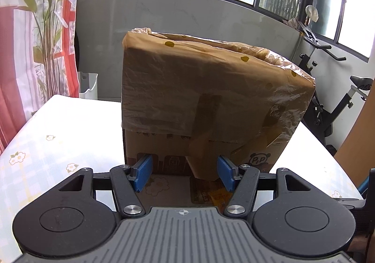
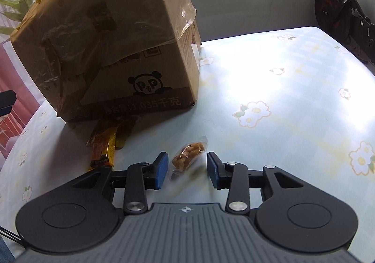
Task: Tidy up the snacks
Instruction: 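Grasp the yellow packet with the left tool while the right tool grasps the clear nut bag, then lift both held packets and carry them over the lined box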
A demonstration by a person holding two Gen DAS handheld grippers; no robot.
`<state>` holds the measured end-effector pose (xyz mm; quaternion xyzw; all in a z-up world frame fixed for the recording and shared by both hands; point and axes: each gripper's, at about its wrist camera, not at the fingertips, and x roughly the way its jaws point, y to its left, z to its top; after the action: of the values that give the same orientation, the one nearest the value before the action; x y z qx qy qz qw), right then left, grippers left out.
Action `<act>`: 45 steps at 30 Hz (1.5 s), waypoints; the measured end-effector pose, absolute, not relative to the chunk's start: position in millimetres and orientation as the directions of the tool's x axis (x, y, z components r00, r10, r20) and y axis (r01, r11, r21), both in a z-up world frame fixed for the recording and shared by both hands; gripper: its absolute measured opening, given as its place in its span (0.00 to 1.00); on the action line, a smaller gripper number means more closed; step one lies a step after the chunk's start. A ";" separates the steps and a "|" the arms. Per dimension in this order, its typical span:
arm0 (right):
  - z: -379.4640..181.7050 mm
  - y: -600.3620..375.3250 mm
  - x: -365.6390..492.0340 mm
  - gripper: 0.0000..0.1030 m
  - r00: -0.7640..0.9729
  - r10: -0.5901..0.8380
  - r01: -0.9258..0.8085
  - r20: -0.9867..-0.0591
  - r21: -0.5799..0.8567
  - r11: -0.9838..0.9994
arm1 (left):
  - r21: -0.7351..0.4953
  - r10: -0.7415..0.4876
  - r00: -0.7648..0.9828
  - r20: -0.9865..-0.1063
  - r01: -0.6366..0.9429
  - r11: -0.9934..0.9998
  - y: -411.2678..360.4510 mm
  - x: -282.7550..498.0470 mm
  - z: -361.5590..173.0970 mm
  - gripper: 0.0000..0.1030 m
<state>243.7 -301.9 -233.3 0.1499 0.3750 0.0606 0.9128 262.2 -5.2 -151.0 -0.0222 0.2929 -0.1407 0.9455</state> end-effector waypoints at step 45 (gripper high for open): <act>-253.8 -294.4 235.9 0.19 0.802 0.320 -0.221 -0.505 0.248 0.943 | -0.053 -0.247 0.616 -0.748 0.315 0.948 -115.1 301.1 -257.8 0.35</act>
<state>235.9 -294.4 -253.8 0.0885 0.2804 0.1433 0.9450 301.1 -115.1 -257.8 0.0417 0.4092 -0.1563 0.8980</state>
